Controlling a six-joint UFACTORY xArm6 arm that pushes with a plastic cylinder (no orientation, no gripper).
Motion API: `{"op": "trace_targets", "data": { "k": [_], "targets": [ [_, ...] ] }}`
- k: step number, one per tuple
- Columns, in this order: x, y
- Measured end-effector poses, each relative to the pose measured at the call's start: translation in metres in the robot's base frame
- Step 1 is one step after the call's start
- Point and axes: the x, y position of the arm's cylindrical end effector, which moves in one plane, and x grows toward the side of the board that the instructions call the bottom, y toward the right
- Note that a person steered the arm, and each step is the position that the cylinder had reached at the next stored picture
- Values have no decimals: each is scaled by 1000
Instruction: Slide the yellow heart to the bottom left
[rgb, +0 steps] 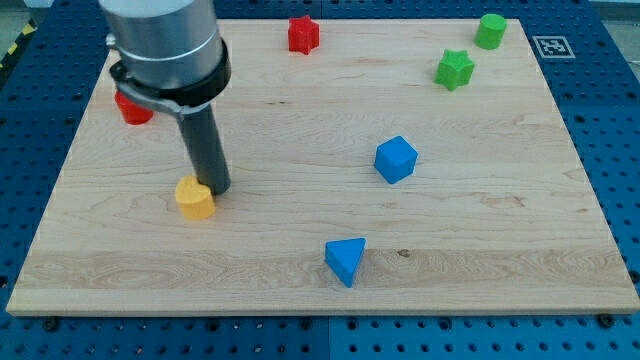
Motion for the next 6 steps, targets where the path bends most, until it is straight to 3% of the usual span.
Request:
{"op": "trace_targets", "data": {
  "k": [1,3,6],
  "targets": [
    [1,-28],
    [41,-47],
    [48,-4]
  ]
}}
